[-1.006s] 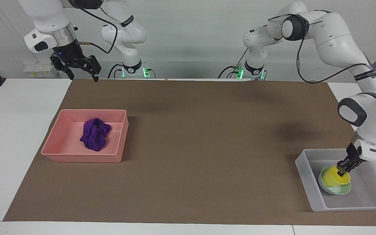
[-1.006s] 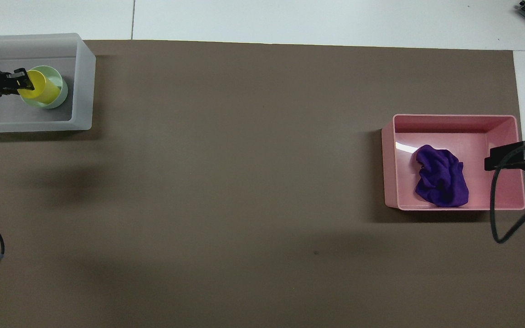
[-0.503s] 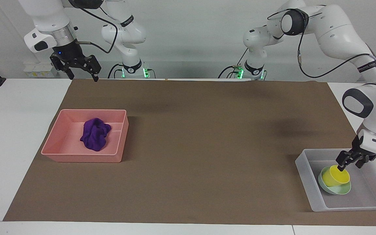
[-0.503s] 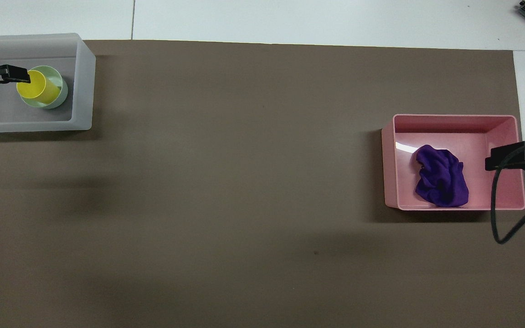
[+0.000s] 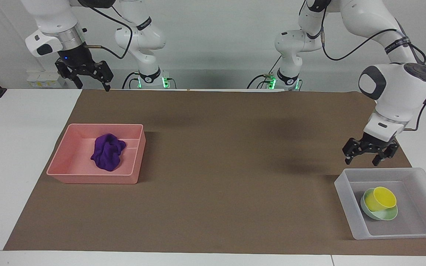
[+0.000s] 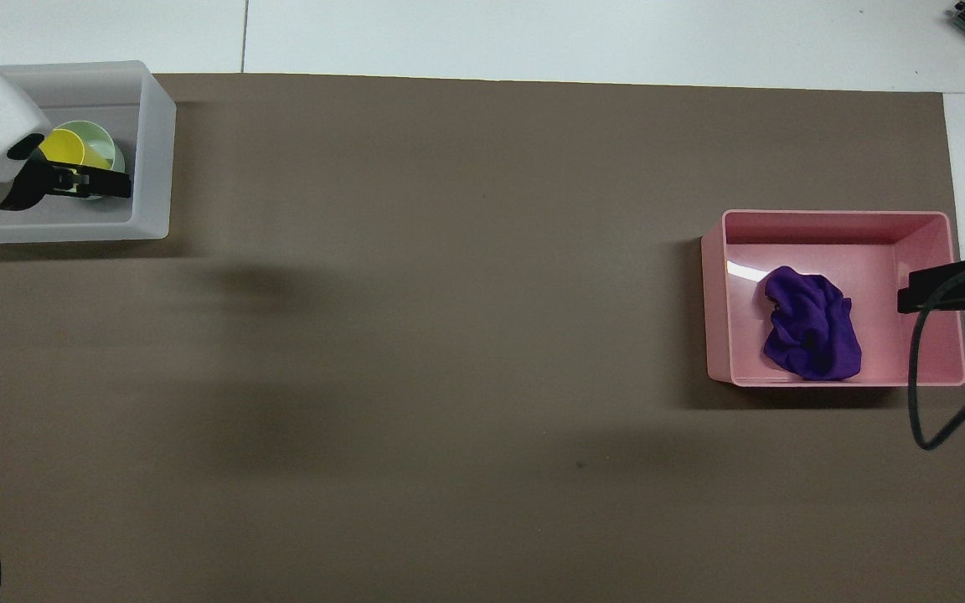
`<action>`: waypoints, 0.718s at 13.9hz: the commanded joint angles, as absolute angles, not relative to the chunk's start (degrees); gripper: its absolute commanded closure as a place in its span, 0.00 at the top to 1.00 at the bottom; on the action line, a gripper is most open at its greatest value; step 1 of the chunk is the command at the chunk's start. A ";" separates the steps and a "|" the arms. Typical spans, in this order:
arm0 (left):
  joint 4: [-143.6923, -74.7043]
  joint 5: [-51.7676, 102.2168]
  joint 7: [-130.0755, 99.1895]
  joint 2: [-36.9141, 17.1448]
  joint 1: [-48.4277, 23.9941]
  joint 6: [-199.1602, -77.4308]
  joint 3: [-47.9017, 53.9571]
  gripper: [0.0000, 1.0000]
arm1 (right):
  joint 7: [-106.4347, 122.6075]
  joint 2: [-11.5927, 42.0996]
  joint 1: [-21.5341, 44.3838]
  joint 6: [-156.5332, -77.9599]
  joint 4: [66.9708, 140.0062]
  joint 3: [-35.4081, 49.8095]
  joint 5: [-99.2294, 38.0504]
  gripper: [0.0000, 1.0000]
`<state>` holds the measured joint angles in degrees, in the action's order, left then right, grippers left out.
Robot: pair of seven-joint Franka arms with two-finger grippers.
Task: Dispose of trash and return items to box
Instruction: 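Open the left gripper and withdraw it from the white box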
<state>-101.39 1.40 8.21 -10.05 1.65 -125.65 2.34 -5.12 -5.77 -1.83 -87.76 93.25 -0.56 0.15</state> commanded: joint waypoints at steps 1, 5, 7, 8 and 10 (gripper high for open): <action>-112.65 1.49 5.63 0.85 -1.57 -125.07 1.49 1.00 | -3.60 -6.94 -2.37 -87.98 94.39 -0.35 0.26 1.00; -114.35 1.32 2.90 6.23 -3.52 -117.89 1.84 1.00 | -3.52 -6.94 -2.37 -87.98 94.48 -0.35 0.26 1.00; -111.90 1.23 3.16 6.68 -3.43 -114.45 1.85 1.00 | -3.60 -7.03 -2.37 -87.98 94.48 -0.35 0.26 1.00; -108.49 1.06 3.51 5.81 -2.99 -111.65 1.85 1.00 | -3.60 -7.03 -2.37 -87.98 94.48 -0.35 0.26 1.00; -100.41 1.05 3.60 2.39 -2.64 -105.32 1.85 1.00 | -3.60 -7.03 -2.37 -87.98 94.48 -0.35 0.26 1.00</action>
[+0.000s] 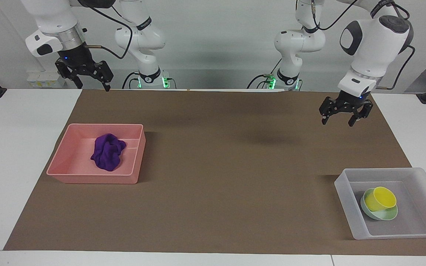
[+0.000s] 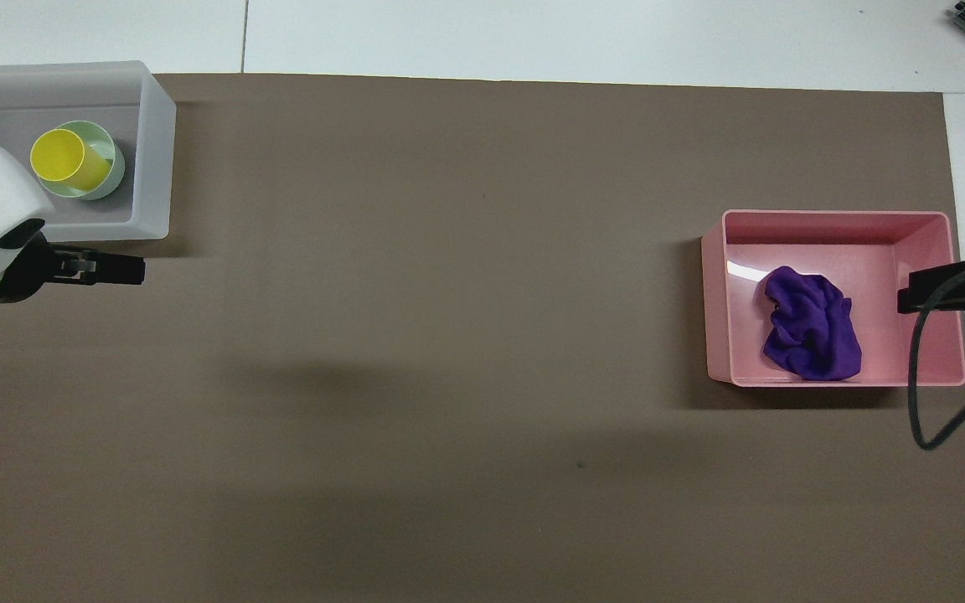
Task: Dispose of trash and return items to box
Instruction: 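Open the left gripper and withdraw it from the white box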
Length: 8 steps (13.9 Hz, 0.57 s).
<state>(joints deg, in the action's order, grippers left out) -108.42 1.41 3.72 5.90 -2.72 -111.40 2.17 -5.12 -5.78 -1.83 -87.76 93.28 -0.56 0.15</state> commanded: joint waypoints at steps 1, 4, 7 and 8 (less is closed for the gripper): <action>-97.59 0.97 3.60 1.42 -2.64 -103.29 1.76 1.00 | -3.60 -7.03 -2.37 -87.98 94.48 -0.35 0.26 1.00; -92.29 -0.43 3.69 -0.61 -2.55 -98.01 1.41 1.00 | -3.60 -7.03 -2.37 -87.98 94.48 -0.35 0.26 1.00; -95.70 -0.35 3.52 2.01 -2.81 -96.77 1.41 1.00 | -3.52 -7.03 -2.37 -87.98 94.48 -0.35 0.26 1.00; -96.67 -0.35 3.17 2.28 -2.64 -96.77 1.32 1.00 | -3.52 -7.03 -2.37 -87.89 94.40 -0.35 0.26 1.00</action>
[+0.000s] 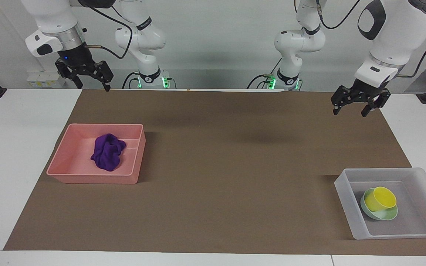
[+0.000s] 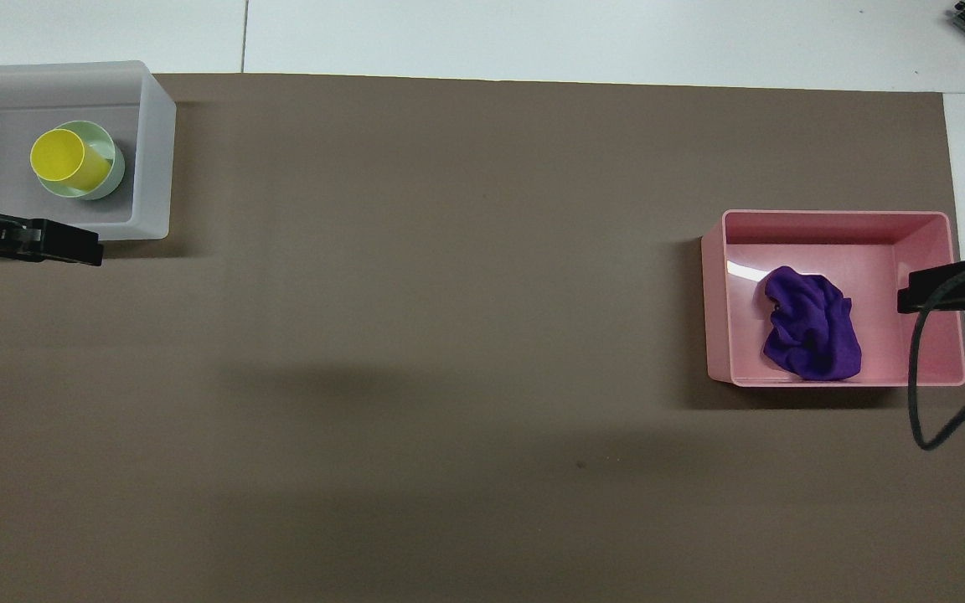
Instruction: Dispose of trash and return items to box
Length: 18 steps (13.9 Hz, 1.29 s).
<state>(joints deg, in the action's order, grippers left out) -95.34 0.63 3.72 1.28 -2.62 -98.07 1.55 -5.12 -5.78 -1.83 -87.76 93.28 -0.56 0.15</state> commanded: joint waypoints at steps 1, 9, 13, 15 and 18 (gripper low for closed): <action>-96.85 -0.35 3.16 2.55 -2.55 -96.77 1.23 1.00 | -3.52 -6.94 -2.29 -87.89 94.39 -0.35 0.26 1.00; -96.68 -1.67 3.34 2.64 -1.67 -95.98 1.14 1.00 | -3.52 -7.03 -2.37 -87.89 94.39 -0.35 0.26 1.00; -95.28 -1.67 2.73 2.55 -1.49 -94.75 1.14 1.00 | -3.60 -7.03 -2.46 -87.80 94.39 -0.35 0.26 1.00; -94.57 -1.58 2.64 2.20 -1.41 -94.22 1.14 1.00 | -3.60 -7.03 -2.46 -87.80 94.39 -0.35 0.26 1.00; -94.75 -1.67 0.53 2.29 -1.49 -95.01 1.14 1.00 | -3.60 -7.03 -2.46 -87.72 94.39 -0.35 0.18 1.00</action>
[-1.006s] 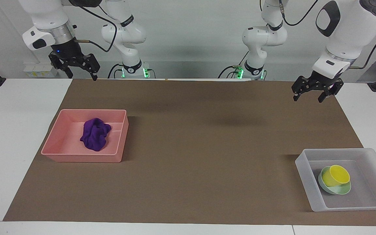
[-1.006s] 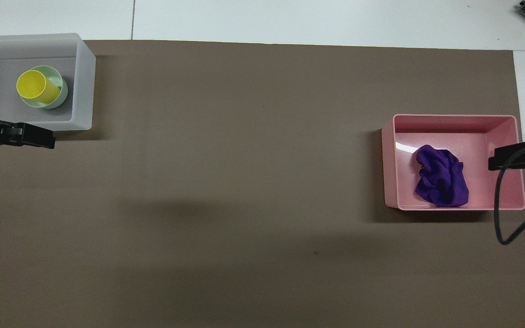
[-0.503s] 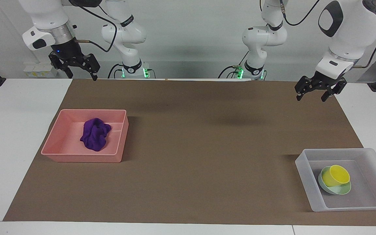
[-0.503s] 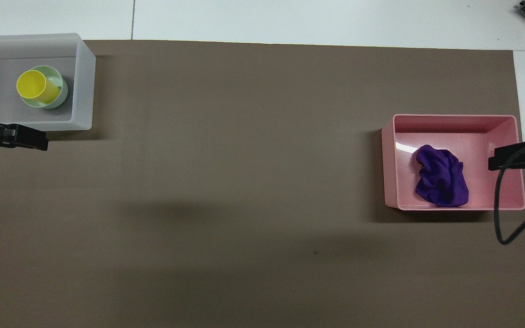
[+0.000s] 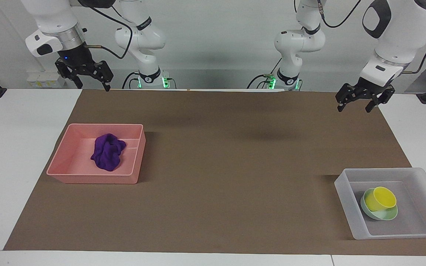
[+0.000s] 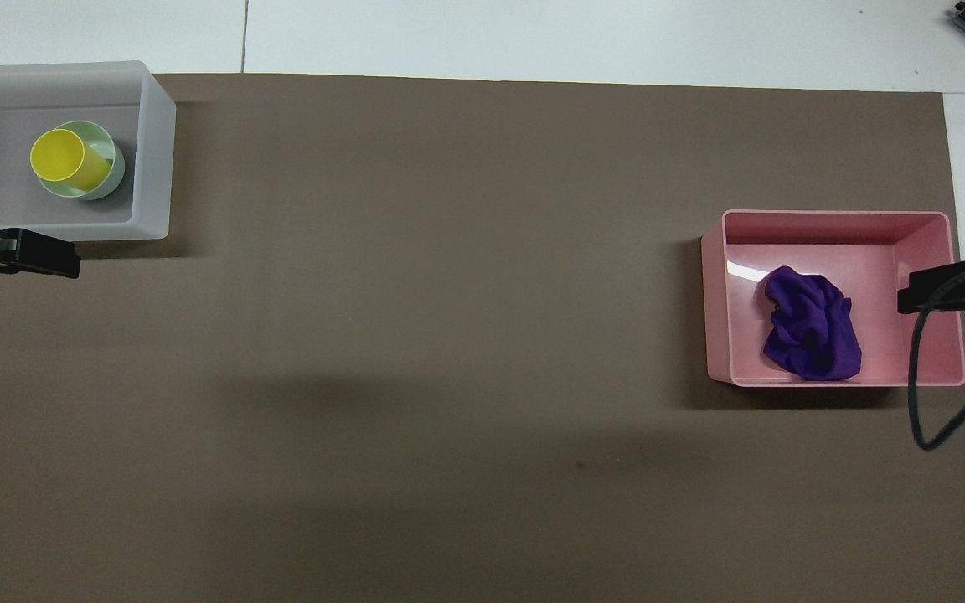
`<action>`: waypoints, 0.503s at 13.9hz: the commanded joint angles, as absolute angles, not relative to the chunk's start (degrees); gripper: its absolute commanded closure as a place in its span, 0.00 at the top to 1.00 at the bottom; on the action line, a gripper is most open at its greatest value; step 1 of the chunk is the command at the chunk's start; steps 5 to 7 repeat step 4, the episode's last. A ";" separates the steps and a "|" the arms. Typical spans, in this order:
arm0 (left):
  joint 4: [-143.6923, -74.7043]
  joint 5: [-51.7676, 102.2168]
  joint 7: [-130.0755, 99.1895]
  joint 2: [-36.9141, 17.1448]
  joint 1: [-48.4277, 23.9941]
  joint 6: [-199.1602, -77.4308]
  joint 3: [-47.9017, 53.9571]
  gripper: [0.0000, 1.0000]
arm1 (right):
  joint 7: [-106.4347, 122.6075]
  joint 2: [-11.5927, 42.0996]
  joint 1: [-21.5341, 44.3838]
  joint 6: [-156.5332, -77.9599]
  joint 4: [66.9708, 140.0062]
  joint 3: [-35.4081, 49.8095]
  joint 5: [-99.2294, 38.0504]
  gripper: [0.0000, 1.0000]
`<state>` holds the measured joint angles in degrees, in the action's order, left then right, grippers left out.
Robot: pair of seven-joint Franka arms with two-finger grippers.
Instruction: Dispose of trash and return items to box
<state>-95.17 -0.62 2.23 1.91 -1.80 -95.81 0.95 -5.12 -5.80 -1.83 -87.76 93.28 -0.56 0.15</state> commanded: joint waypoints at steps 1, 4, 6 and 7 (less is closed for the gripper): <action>-94.75 -1.67 0.44 2.29 -1.49 -95.10 1.23 1.00 | -3.60 -7.03 -2.46 -87.71 94.39 -0.35 0.18 1.00; -95.01 -1.67 0.44 2.46 -1.49 -95.10 1.14 1.00 | -3.60 -7.03 -2.46 -87.71 94.39 -0.35 0.18 1.00; -95.01 -1.67 0.44 2.46 -1.49 -95.10 1.14 1.00 | -3.60 -7.03 -2.46 -87.71 94.39 -0.35 0.18 1.00; -95.01 -1.67 0.44 2.46 -1.49 -95.10 1.14 1.00 | -3.60 -7.03 -2.46 -87.71 94.39 -0.35 0.18 1.00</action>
